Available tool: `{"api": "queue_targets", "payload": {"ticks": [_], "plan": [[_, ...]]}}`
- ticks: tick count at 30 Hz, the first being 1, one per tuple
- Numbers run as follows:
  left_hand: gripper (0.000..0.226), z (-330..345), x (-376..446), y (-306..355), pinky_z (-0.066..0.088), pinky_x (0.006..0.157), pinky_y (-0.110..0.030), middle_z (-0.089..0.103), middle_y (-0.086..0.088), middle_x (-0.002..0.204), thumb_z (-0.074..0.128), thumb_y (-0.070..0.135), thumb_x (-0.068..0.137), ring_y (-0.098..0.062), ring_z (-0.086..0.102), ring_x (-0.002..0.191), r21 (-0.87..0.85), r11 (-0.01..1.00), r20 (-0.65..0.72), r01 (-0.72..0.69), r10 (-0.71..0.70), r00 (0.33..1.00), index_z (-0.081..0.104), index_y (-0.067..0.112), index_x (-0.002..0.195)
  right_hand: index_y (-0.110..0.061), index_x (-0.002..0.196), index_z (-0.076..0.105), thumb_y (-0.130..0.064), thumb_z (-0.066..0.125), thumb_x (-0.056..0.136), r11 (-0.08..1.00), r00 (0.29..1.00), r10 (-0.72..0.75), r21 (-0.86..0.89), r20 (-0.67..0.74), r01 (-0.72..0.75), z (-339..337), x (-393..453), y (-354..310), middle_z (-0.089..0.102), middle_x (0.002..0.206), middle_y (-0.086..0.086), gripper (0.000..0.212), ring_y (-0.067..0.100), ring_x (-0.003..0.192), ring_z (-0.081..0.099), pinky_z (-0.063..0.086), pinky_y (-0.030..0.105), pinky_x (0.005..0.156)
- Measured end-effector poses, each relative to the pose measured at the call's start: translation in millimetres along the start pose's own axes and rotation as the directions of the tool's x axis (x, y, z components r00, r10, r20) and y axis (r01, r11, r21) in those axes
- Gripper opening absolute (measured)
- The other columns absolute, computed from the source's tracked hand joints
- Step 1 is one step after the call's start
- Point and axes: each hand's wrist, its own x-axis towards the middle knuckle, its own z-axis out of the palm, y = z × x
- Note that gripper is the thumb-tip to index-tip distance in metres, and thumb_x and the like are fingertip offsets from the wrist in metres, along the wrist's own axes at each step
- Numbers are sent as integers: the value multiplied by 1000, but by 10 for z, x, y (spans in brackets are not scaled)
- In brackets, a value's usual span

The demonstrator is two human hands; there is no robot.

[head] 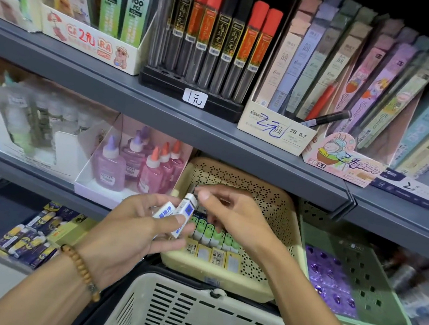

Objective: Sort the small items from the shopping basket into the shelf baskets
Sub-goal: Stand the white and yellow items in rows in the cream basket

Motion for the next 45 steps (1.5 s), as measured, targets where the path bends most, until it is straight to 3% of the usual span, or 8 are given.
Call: {"api": "queue_targets", "payload": {"ticks": [12, 21, 23, 26, 29, 35, 41, 45], "plan": [[22, -53, -41, -51, 56, 88, -32, 76, -9, 98, 56, 14, 95, -22, 71, 96, 237, 957, 14, -168, 170, 985, 70, 14, 111, -14, 89, 75, -12, 67, 92, 969, 998, -1, 248, 64, -15, 168, -239, -90, 64, 68, 5, 9, 9, 55, 56, 50, 19, 53], [48, 80, 15, -88, 54, 52, -19, 73, -6, 71, 79, 27, 53, -16, 69, 61, 359, 888, -29, -286, 317, 948, 64, 6, 93, -14, 95, 70, -17, 59, 97, 972, 989, 14, 229, 150, -48, 165, -295, -20, 63, 68, -3, 12, 5, 55, 53, 45, 17, 49], [34, 99, 41, -163, 55, 61, -20, 72, 0, 74, 82, 31, 62, -8, 67, 67, 516, 792, -20, -327, 392, 920, 67, 16, 89, -17, 93, 67, -19, 55, 99, 984, 985, 20, 171, 171, -49, 22, -260, 21, 61, 63, -13, 14, 2, 53, 50, 41, 15, 46], [24, 70, 20, -257, 47, 78, -17, 61, 18, 89, 72, 47, 76, 5, 57, 84, 847, 339, 166, -410, 563, 810, 61, 36, 95, -24, 102, 66, -19, 53, 100, 987, 986, 161, 17, -42, -161, -428, -114, 146, 62, 63, -13, 15, 4, 56, 50, 41, 17, 51], [32, 67, 7, -301, 36, 77, -12, 47, 27, 95, 58, 63, 80, 4, 48, 93, 893, 78, 369, -443, 435, 821, 56, 43, 106, -23, 93, 65, -18, 49, 101, 893, 949, 245, -333, -201, -301, -829, 93, 299, 62, 74, -11, 19, 7, 66, 53, 39, 18, 56], [27, -12, 64, -296, 29, 73, -7, 49, 24, 79, 57, 65, 79, 13, 38, 82, 849, 30, 478, -528, 386, 789, 55, 38, 84, -23, 86, 63, -20, 52, 98, 696, 928, 309, -614, -209, -371, -915, 462, 488, 62, 87, -5, 17, 8, 78, 56, 43, 22, 65], [28, -59, 107, -326, 31, 74, -9, 51, 23, 80, 57, 66, 78, 12, 37, 84, 845, 30, 483, -534, 385, 786, 58, 39, 86, -11, 106, 66, -24, 53, 100, 756, 889, 431, -477, -152, -448, -767, 685, 609, 63, 87, 5, 20, 13, 74, 56, 48, 23, 61], [28, -62, 110, -330, 30, 75, -9, 51, 24, 80, 56, 66, 78, 11, 38, 84, 838, 10, 502, -546, 377, 778, 58, 39, 86, -10, 100, 67, -29, 62, 95, 780, 918, 349, -485, -188, -396, -720, 697, 713, 69, 93, 7, 20, 19, 84, 67, 57, 36, 85]]}}
